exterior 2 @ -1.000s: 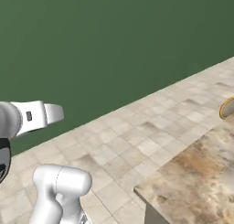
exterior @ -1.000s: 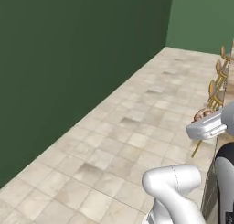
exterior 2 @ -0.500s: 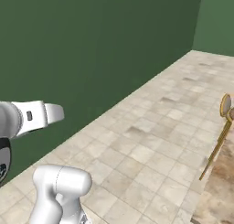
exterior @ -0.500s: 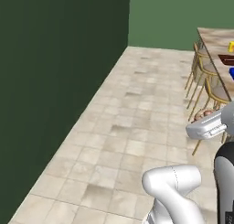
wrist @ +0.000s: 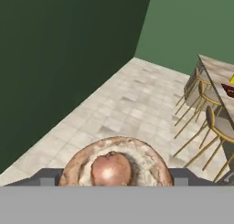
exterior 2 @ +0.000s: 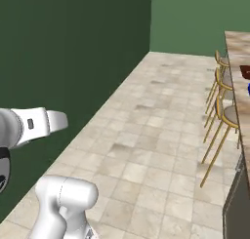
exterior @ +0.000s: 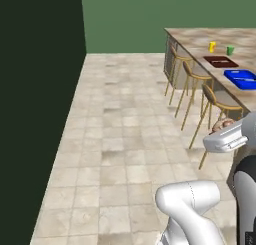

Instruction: Gather the mushroom and lemon from the fridge and place them on a tray on the dining counter. Then gather the chicken drumstick and fish from the fridge and place them on the other tray.

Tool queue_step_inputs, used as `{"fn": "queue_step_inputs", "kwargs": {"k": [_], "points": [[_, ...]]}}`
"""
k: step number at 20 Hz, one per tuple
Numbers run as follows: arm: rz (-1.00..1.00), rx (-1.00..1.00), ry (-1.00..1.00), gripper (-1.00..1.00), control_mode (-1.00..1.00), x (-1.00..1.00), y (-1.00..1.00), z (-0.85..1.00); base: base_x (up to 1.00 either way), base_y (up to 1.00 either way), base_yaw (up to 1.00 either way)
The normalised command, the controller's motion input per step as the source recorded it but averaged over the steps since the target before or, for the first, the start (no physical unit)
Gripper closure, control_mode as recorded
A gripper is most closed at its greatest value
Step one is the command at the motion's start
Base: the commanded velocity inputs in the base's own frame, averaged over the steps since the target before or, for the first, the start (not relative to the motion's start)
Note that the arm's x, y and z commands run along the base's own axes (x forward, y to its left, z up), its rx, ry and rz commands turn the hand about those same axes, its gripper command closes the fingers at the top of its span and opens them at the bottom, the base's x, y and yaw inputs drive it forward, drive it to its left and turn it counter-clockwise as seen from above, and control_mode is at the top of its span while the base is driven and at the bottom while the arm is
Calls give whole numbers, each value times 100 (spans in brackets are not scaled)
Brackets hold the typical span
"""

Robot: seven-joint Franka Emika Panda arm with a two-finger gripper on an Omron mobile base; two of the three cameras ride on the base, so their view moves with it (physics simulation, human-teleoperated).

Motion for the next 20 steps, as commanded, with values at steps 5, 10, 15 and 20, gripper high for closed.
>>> {"fn": "queue_step_inputs", "kwargs": {"k": [5, 10, 15, 20], "points": [[0, 0, 0, 100, 100, 0, 0, 0, 84, 52, -52], [0, 0, 0, 100, 100, 0, 0, 0, 93, 54, -48], [0, 0, 0, 100, 100, 0, 0, 0, 99, 55, -46], [0, 0, 0, 100, 100, 0, 0, 0, 99, 54, -46]]}}
